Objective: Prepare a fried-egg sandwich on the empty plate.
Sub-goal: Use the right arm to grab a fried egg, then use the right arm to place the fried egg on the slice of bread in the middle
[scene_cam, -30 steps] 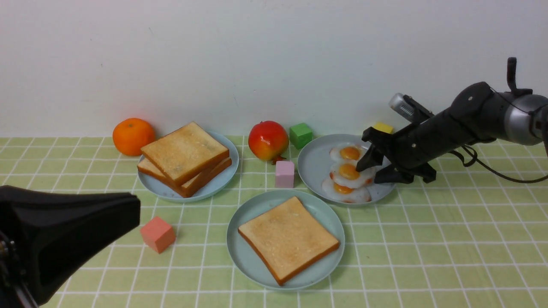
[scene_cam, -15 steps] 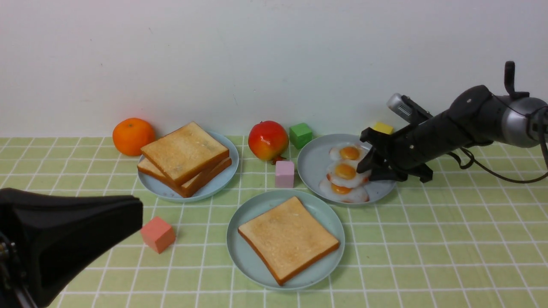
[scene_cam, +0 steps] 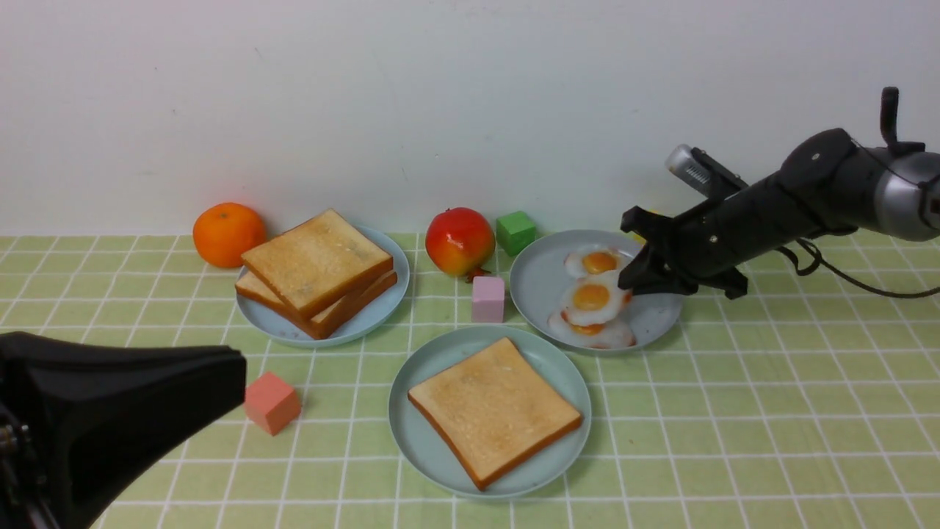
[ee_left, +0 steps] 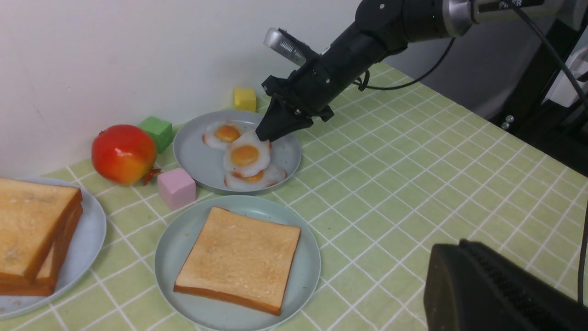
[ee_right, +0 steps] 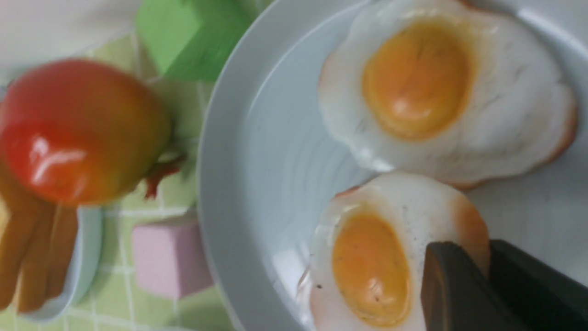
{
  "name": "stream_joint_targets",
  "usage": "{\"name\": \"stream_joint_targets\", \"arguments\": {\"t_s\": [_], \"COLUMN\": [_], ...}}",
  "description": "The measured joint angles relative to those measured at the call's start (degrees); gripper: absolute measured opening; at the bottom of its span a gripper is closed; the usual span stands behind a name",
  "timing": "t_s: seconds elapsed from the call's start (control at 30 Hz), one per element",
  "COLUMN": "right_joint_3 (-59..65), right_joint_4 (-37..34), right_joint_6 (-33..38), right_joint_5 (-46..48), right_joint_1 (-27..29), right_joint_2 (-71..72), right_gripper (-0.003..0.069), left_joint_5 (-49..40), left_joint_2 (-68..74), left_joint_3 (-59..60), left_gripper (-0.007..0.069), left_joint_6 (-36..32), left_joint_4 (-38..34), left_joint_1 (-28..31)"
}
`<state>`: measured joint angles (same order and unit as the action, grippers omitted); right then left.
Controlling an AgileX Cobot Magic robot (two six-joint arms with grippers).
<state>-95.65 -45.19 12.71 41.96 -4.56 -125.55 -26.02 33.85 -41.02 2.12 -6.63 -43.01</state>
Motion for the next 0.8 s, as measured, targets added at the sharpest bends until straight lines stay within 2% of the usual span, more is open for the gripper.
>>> {"name": "stream_joint_targets", "arguments": {"t_s": [0.17,0.33,0.47,0.5,0.53,0.63,0.8], "right_joint_3": [0.03,0.26,5.0,8.04,8.04,15.3,19.57], "right_joint_4": [0.19,-2.55,-4.1,-4.71,-4.71,-6.32,-7.92], "right_joint_6": [1.32,4.26,5.84,6.17,6.17,7.72,8.42], "right_joint_5": [4.1,11.19,13.35,13.15,13.15,8.67,-0.54], "right_joint_1": [0.0,-0.68,-4.59,-6.98,-6.98,-13.69,-17.2], "right_joint_2": [5.83,12.37,16.41,17.24,17.24,17.44,16.22], "right_gripper": [0.0089,0.0089,0.0089,0.0089,0.0089,0.0089,0.0089], "left_joint_5": [-1.45,-2.1,-2.3,-2.54,-2.54,-2.67,-3.06], "left_joint_2": [0.0,0.11,0.28,0.34,0.34,0.41,0.41], "left_joint_3": [0.0,0.0,0.0,0.0,0.0,0.0,0.0], "left_gripper": [-0.0012,-0.001,-0.0008,-0.0006,-0.0006,-0.0003,-0.0003], "left_joint_6": [0.0,0.0,0.0,0.0,0.0,0.0,0.0], "left_joint_4": [1.57,2.74,3.39,3.56,3.61,3.95,4.91], "left_joint_1": [0.0,0.0,0.0,0.0,0.0,0.0,0.0]}}
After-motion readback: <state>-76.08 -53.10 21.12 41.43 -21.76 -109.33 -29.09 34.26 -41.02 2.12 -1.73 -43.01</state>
